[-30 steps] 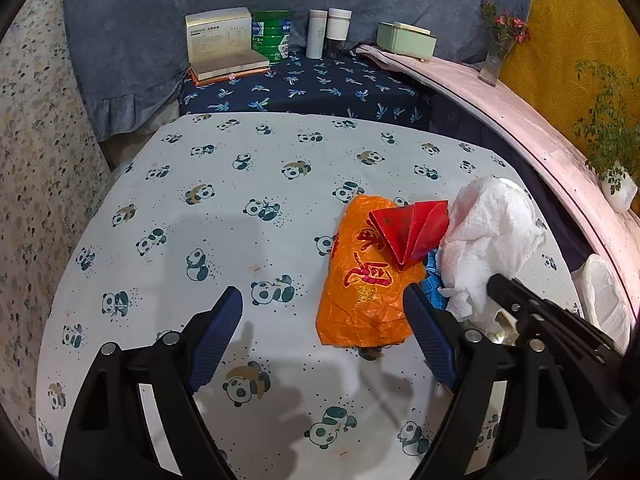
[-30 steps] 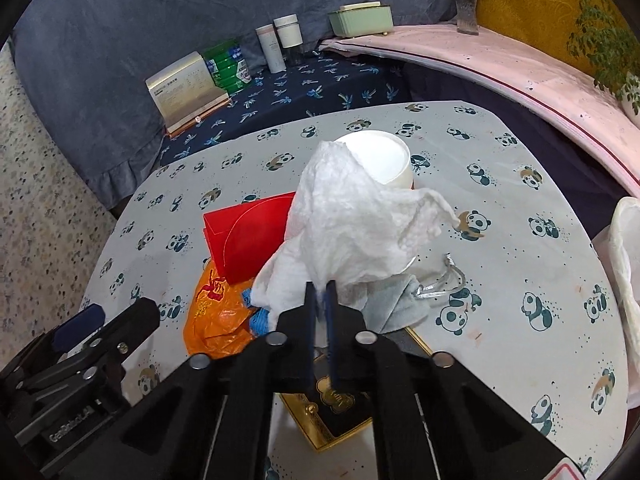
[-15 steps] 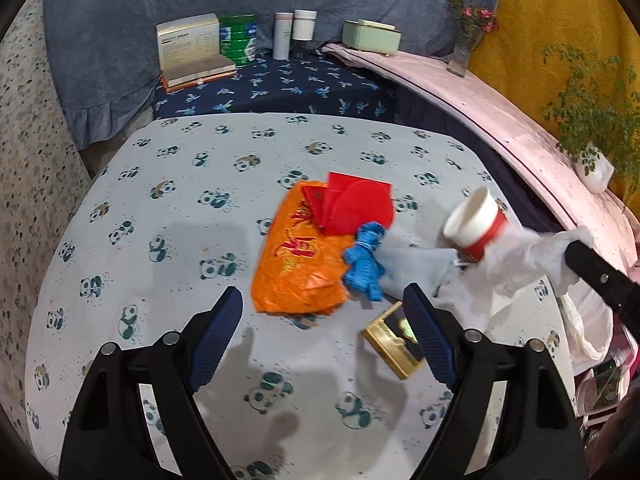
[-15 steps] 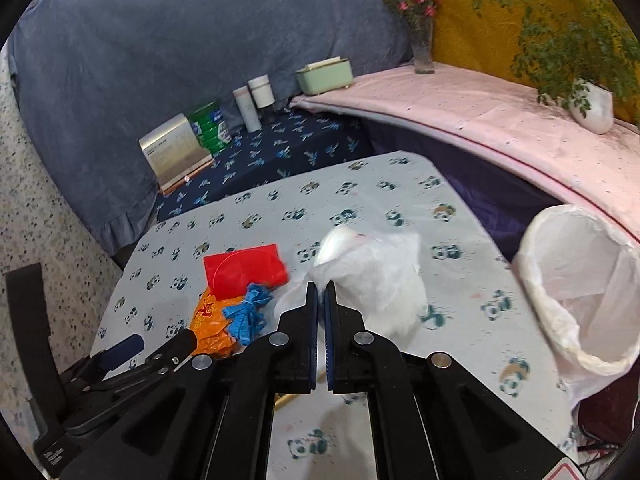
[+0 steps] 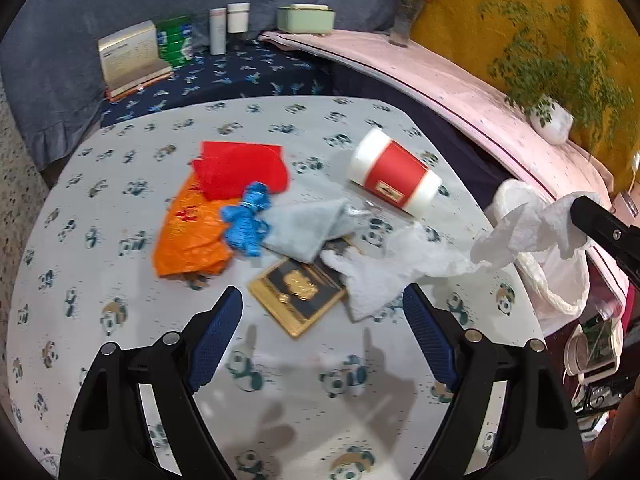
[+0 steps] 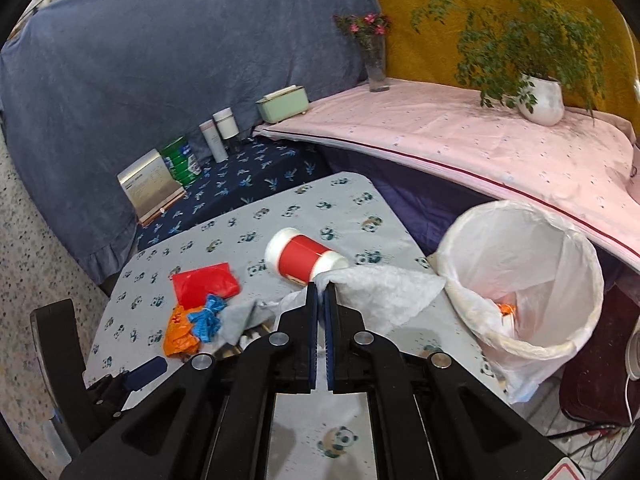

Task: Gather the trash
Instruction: 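Carry the white tissue to the bin with the right gripper while the left gripper grasps crumpled white tissue, then release the tissue into the bin with the right gripper while the left gripper carries its tissue toward the bin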

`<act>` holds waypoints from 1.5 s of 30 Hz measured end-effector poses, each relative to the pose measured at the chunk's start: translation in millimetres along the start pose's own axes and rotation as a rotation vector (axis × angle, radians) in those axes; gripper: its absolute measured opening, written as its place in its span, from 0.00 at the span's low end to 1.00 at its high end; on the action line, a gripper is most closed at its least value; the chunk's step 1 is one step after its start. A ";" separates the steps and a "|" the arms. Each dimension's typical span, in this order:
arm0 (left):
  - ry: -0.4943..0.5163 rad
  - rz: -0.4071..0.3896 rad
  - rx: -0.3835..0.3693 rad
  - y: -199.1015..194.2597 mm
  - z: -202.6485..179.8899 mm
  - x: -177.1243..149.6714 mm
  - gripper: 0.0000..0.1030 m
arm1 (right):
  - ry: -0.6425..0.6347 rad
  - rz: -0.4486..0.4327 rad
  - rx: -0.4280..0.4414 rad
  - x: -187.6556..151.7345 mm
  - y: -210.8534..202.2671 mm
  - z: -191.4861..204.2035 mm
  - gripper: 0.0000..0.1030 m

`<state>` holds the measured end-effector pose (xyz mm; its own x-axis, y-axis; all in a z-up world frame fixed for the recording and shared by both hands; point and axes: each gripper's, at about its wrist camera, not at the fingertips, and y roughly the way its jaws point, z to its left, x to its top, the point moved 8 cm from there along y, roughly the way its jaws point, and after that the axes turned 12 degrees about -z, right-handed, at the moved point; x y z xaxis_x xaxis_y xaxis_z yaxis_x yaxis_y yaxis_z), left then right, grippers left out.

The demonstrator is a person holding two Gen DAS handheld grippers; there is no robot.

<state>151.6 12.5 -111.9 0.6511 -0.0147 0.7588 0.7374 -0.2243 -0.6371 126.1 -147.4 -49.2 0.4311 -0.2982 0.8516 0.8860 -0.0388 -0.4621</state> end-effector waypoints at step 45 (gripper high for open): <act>0.191 -0.015 -0.242 5.0 -169.5 29.9 0.15 | 0.136 -0.083 -0.153 20.9 -33.4 -135.5 0.03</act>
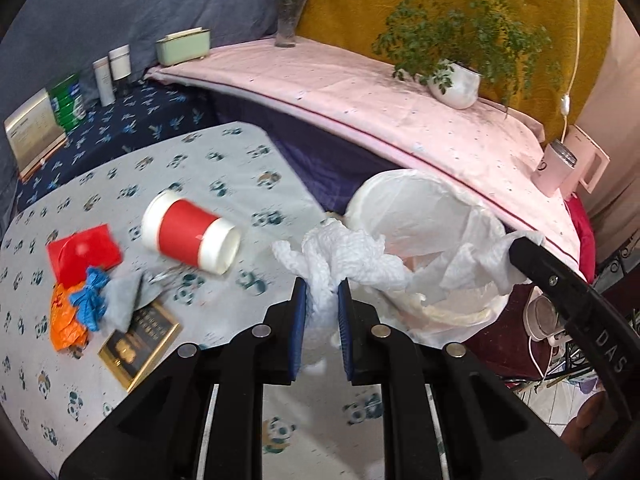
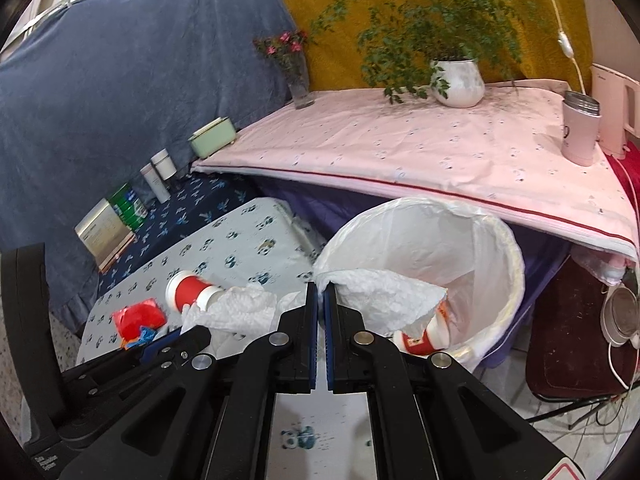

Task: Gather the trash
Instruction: 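Release the tissue into the bin with the right gripper while the left gripper carries its tissue toward the bin, then open the left gripper over the bin to drop the crumpled tissue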

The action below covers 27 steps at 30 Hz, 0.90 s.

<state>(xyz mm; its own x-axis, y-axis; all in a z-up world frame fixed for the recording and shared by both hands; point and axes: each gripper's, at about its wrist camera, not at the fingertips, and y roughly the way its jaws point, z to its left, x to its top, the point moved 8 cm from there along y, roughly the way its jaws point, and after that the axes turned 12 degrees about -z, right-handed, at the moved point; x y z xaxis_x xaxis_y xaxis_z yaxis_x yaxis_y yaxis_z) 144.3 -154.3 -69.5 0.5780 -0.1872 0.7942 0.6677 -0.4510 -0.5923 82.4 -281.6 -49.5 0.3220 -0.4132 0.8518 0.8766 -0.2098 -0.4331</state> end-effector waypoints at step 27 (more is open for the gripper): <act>0.052 -0.001 -0.047 79.9 -75.8 34.5 0.55 | 0.088 -0.019 -0.137 20.0 27.9 -102.5 0.03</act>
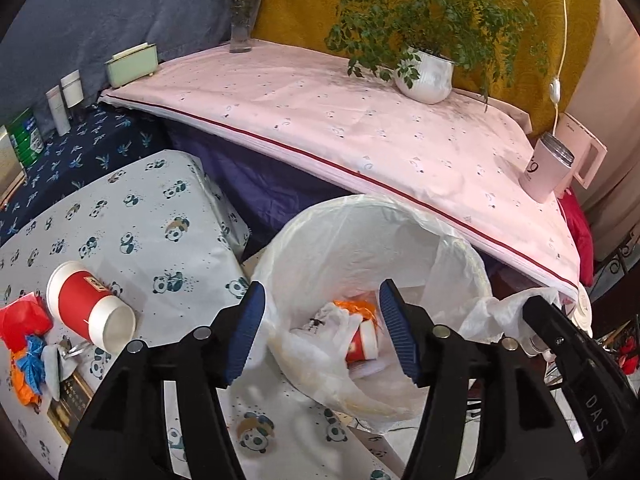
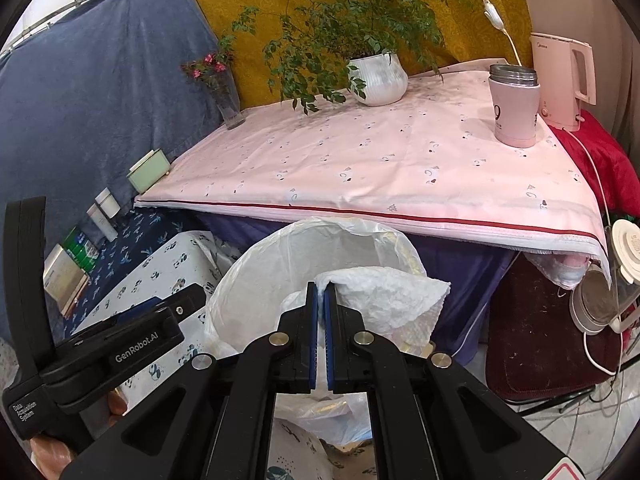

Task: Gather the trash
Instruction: 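Open the left gripper over the bin to drop the crumpled tissue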

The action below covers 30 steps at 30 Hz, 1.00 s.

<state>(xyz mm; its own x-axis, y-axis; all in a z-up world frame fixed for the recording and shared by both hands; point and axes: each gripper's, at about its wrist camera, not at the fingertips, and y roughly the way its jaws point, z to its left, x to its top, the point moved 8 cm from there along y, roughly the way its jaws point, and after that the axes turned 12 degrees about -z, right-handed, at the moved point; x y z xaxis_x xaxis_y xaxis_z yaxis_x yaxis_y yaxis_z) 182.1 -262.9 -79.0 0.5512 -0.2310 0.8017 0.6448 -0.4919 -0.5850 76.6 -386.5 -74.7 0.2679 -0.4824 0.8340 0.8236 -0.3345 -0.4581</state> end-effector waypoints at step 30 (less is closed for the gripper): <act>-0.097 -0.036 0.132 -42.8 90.5 -13.8 0.74 | -0.114 0.002 0.094 -8.2 3.6 94.5 0.43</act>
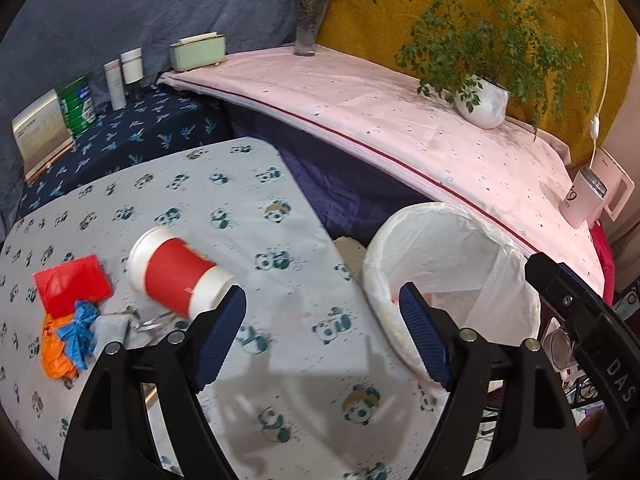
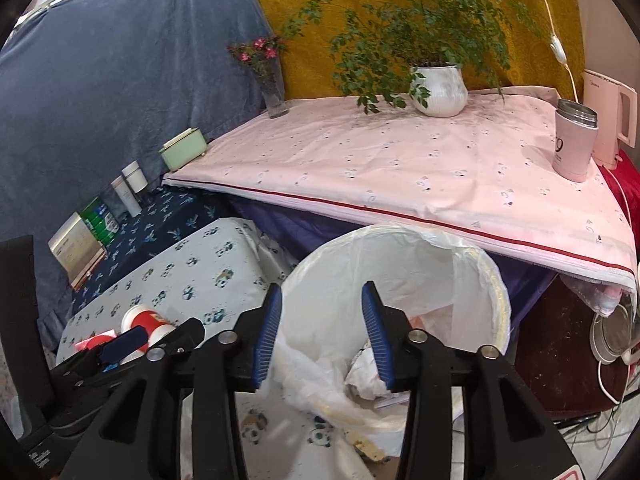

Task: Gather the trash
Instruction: 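Open the left gripper over the bin to drop the crumpled tissue, then grasp the blue tied ribbon on the table with the right gripper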

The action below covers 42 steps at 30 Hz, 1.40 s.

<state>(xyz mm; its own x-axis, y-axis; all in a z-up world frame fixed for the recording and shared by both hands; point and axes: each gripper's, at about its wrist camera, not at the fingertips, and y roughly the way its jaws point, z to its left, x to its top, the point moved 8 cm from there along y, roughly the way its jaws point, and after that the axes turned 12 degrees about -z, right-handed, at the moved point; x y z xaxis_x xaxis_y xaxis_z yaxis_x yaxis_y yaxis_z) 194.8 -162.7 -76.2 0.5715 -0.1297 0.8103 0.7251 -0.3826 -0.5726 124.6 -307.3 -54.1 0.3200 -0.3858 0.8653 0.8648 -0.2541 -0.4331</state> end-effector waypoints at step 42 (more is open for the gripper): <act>-0.327 0.063 0.346 -79.0 292.4 -92.9 0.84 | -0.293 0.255 0.305 -142.3 6.5 261.3 0.47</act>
<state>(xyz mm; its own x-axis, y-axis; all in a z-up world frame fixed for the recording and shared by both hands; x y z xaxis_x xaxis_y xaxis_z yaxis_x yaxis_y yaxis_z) 196.8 147.1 -142.7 0.6695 0.1732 0.7223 0.7384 -0.0491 -0.6726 185.8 -22.4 -114.2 0.5936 -0.1249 0.7950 0.8047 0.1036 -0.5846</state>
